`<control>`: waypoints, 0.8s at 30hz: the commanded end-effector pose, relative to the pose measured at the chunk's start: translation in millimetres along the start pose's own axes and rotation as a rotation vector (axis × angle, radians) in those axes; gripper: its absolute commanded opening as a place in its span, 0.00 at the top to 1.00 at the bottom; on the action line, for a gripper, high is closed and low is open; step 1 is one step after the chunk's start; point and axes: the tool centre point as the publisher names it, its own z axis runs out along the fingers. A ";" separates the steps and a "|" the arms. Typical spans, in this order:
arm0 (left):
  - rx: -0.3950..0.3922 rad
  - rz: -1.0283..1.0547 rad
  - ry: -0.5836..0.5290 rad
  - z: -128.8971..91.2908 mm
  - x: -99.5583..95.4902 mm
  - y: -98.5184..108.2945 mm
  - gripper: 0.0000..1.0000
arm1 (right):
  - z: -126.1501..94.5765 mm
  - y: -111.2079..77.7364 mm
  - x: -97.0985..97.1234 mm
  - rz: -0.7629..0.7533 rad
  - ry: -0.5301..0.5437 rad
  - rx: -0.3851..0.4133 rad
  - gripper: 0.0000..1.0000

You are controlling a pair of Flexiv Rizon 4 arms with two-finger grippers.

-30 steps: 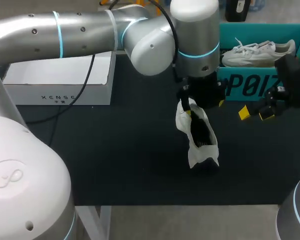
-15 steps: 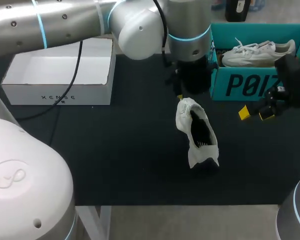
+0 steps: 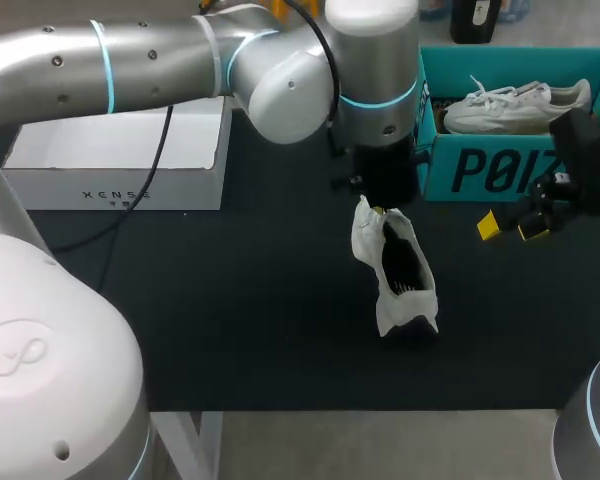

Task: Take the shoe out of the shoebox, open the shoe tongue, remove and reinsert the insole, then place the shoe into the shoebox

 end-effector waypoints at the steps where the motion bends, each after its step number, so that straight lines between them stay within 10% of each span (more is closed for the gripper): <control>1: 0.006 0.004 -0.004 6.8 -0.6 -9.2 1.00 | 1.4 -0.2 0.2 0.001 -0.003 0.000 0.00; 13: 0.067 0.010 0.010 37.1 7.2 -35.8 1.00 | 1.4 -0.2 0.2 0.001 -0.003 0.000 0.00; 24: 0.011 -0.035 -0.002 6.8 22.4 -25.3 1.00 | 1.4 -0.2 0.2 0.001 -0.003 0.000 0.00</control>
